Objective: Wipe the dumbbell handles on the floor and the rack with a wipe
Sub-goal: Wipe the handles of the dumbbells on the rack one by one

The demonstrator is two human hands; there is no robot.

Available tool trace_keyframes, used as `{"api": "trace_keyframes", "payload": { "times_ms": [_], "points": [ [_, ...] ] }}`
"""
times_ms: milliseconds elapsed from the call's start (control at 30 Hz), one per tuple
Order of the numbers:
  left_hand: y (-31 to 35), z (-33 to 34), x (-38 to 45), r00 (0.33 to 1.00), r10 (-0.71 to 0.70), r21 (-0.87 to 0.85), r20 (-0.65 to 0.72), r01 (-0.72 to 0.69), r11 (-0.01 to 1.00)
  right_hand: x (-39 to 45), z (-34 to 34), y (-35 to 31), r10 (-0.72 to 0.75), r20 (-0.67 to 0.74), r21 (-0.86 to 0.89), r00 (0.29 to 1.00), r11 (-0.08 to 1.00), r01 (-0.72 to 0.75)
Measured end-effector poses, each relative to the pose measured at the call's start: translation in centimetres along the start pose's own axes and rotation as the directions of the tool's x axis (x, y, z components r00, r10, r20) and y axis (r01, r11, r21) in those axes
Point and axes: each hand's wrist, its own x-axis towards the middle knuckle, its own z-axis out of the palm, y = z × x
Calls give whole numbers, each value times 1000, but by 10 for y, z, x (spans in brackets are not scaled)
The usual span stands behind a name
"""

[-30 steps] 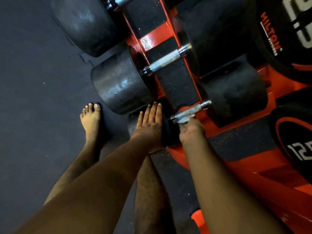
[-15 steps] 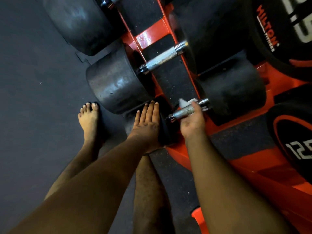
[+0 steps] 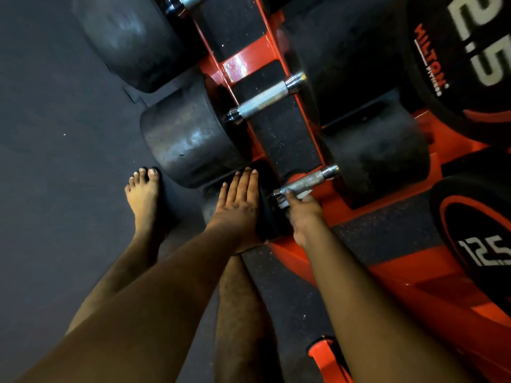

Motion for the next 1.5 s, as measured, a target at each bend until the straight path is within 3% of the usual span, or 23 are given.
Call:
{"api": "trace_keyframes", "payload": {
  "times_ms": [100,233,267,333,367,400,500,633,667,733,800,867,1000,1167,1267,1333,1400,1433,1500],
  "points": [
    [0,0,0,999,-6,-29,-38,5,1000,-3,-1,13,-150,-70,-191,986,972,134],
    [1,0,-1,998,25,-46,-51,-27,999,-32,-6,12,-520,45,-541,853,705,459],
    [0,1,-1,999,23,-40,-47,-25,999,-35,-9,5,-628,70,-590,775,601,540],
    [1,-1,-2,999,24,-36,-35,-25,999,-26,-12,-11,-843,121,-704,524,299,644],
    [1,-1,-3,999,26,-38,-39,-28,999,-12,-15,-17,-875,189,-743,445,169,647],
    [0,-1,-3,999,29,-40,-31,-30,999,2,-18,-22,-843,273,-783,464,86,616],
    [0,-1,-2,999,27,-39,-27,-28,999,22,-20,-8,-621,441,-873,648,-131,469],
    [0,-1,-2,999,33,-55,-34,-35,998,3,-20,16,-447,625,-781,640,-354,515],
    [-1,-1,-2,999,33,-51,-33,-34,998,4,-25,11,-502,591,-807,632,-352,475],
    [-1,1,-1,999,30,-44,-32,-32,999,11,-38,-1,-655,395,-914,644,-213,344],
    [-2,0,0,999,24,-52,-31,-25,998,12,-38,0,-698,263,-957,666,-103,270],
    [-1,-1,0,999,28,-64,-27,-30,998,4,-25,13,-696,248,-942,674,-11,336],
    [-1,1,-1,999,34,-78,-36,-37,996,1,-28,22,-696,342,-910,631,-79,406],
    [-2,0,-1,998,50,-93,-33,-53,994,10,-20,23,-776,111,-945,620,111,307],
    [-1,-3,-1,999,43,-94,-25,-45,995,9,-9,39,-780,198,-907,594,84,412],
    [0,-4,-1,999,39,-87,-23,-41,995,5,-11,48,-768,244,-845,592,131,519],
    [1,-3,-1,999,35,-80,-26,-37,996,1,-15,53,-770,118,-765,627,332,552],
    [1,-3,-1,999,35,-74,-32,-38,997,-1,-16,53,-738,6,-696,675,481,533],
    [-1,0,0,998,38,-57,-43,-40,998,6,-18,41,-544,-286,-338,789,828,448]
  ]
}}
